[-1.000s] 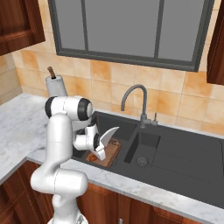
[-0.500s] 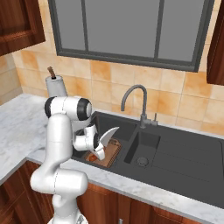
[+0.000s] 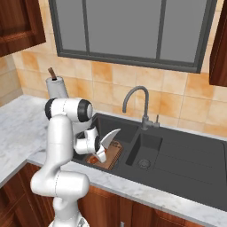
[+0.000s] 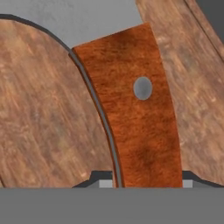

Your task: Move the cutting board and knife to the sink. Then move spray from the shelves to the counter.

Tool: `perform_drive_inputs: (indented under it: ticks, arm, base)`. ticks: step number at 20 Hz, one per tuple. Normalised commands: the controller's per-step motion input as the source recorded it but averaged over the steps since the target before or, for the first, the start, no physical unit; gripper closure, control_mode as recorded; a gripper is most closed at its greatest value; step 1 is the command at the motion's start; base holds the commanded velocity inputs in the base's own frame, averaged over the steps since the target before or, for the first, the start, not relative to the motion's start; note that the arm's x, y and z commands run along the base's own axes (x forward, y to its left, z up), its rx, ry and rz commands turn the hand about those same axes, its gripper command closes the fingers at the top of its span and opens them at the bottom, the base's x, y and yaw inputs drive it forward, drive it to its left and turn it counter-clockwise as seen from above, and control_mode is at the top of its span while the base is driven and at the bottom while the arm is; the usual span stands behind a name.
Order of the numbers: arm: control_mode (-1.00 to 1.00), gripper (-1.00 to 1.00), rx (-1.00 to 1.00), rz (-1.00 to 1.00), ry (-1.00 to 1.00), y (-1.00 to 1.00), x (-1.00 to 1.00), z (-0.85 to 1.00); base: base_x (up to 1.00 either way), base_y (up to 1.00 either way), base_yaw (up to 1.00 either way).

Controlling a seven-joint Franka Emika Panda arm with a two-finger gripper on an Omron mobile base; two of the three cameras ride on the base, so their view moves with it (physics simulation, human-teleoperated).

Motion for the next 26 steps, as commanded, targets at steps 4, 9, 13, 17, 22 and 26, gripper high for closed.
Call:
perform_drive_inputs:
  ticks: [4, 9, 13, 17, 22, 26]
  arm:
    - [-1.00, 1.00, 0.00, 0.06, -0.01, 0.18, 0.22, -0.43]
    - [-1.00, 1.00, -0.02, 0.07, 0.00, 0.13, 0.24, -0.58]
    - [-1.00, 1.00, -0.02, 0.07, -0.01, 0.14, 0.21, -0.70]
    - [-1.00, 1.00, -0.02, 0.07, -0.01, 0.12, 0.18, -0.65]
    - [-1.00, -1.00, 0.00, 0.06, 0.00, 0.00, 0.05, -0.02]
    - [-1.00, -1.00, 0.00, 0.02, 0.00, 0.00, -0.05, 0.27]
  base:
    - [0.00, 0.00, 0.00]
    - [0.00, 0.00, 0.00]
    - [0.00, 0.00, 0.00]
    - [0.00, 0.00, 0.00]
    - [0.00, 0.00, 0.00]
    - [0.00, 0.00, 0.00]
